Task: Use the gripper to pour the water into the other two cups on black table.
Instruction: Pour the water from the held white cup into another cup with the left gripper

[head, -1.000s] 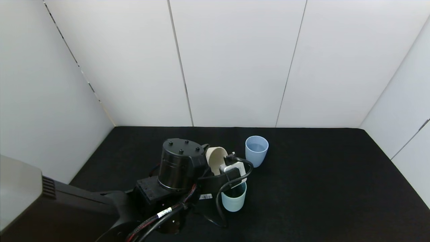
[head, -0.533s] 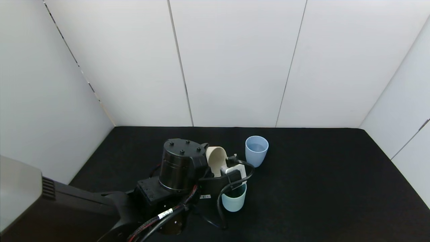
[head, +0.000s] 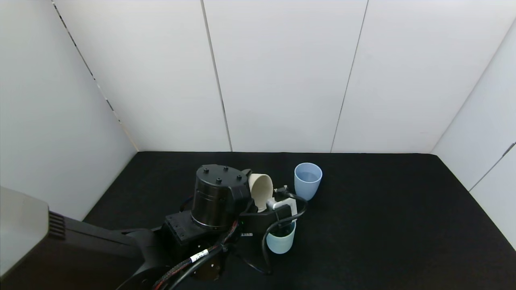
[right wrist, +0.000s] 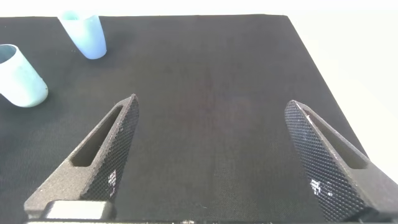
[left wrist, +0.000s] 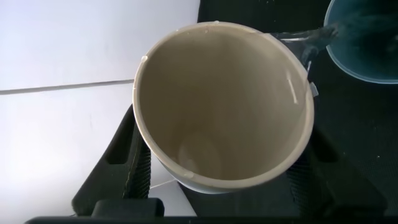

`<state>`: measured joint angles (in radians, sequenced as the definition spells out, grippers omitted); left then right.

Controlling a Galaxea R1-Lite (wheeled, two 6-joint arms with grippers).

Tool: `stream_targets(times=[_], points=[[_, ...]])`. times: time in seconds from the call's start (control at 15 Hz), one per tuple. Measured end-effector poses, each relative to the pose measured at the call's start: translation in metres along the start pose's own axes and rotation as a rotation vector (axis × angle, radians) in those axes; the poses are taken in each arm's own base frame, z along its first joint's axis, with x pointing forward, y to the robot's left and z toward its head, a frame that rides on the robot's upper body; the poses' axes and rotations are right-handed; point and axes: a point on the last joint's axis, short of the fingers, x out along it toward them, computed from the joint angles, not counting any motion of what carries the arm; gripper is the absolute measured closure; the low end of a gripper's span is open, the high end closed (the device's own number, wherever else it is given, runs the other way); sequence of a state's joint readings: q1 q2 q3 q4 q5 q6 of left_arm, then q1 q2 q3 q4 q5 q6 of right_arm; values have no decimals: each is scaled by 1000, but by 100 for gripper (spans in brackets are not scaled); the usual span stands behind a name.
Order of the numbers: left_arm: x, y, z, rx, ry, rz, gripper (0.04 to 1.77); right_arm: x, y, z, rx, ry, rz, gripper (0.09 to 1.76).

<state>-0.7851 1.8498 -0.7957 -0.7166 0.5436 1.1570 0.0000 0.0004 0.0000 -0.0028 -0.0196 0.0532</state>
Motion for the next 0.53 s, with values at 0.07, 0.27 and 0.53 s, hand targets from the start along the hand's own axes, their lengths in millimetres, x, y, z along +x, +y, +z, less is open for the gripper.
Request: stream_targets(times=[0.07, 0.27, 0.53], points=[[0, 1, 1, 6, -5, 12, 59, 0, 0, 0, 0, 0, 0, 14], [1, 4, 2, 32, -17, 43, 59, 0, 0, 0, 0, 0, 0, 14], [1, 3, 2, 40, -17, 41, 59, 0, 0, 0, 0, 0, 0, 14]])
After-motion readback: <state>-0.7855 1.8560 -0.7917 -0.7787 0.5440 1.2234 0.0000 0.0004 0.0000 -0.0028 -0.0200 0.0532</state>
